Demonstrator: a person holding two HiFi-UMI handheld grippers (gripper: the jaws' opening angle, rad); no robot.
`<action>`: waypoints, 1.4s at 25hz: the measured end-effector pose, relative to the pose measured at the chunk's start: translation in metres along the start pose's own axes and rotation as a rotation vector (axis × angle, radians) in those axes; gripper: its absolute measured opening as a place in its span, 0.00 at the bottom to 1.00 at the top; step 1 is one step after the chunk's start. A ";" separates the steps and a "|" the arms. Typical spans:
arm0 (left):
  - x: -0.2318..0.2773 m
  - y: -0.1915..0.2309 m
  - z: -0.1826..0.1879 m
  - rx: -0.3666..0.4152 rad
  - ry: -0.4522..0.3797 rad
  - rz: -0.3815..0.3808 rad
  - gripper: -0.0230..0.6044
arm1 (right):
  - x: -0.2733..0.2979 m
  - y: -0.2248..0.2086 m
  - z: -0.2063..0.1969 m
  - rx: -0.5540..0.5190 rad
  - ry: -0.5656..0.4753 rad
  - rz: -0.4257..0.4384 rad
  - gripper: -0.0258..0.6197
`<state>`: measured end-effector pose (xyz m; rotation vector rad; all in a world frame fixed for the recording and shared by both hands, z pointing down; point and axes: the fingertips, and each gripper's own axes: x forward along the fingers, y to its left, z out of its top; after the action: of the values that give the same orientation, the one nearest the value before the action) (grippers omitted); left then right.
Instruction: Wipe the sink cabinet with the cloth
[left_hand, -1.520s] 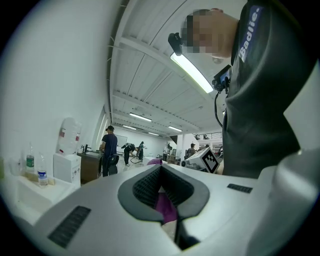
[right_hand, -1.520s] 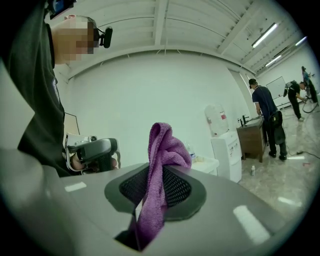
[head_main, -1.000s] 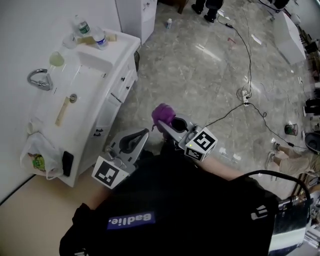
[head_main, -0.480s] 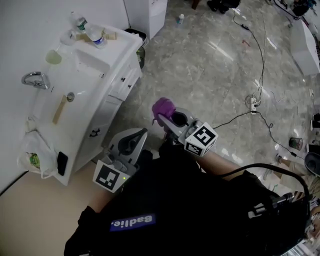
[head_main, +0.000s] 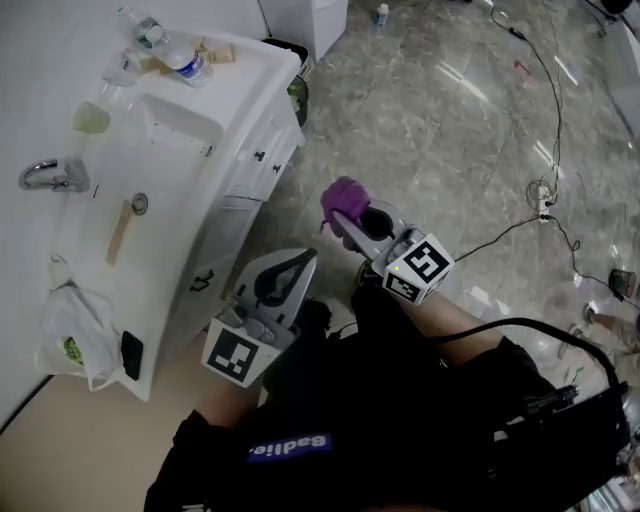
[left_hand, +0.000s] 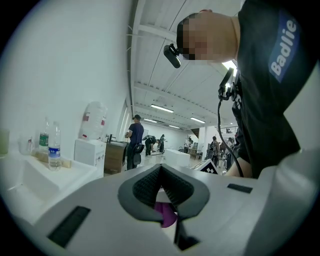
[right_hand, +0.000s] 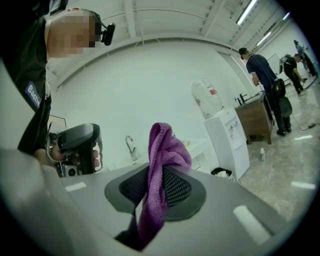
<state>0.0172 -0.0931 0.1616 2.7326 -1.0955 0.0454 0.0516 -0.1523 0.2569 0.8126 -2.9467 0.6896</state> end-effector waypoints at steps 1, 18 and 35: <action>0.001 0.007 -0.017 -0.005 0.004 0.004 0.04 | 0.008 -0.009 -0.013 0.001 -0.003 -0.007 0.15; 0.043 0.113 -0.286 0.095 0.048 0.044 0.04 | 0.117 -0.144 -0.197 -0.084 -0.134 0.010 0.15; 0.032 0.136 -0.404 0.120 0.013 0.118 0.04 | 0.175 -0.196 -0.155 -0.349 -0.231 0.024 0.15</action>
<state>-0.0347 -0.1330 0.5836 2.7631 -1.2895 0.1513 -0.0208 -0.3233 0.4988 0.8735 -3.1451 0.0746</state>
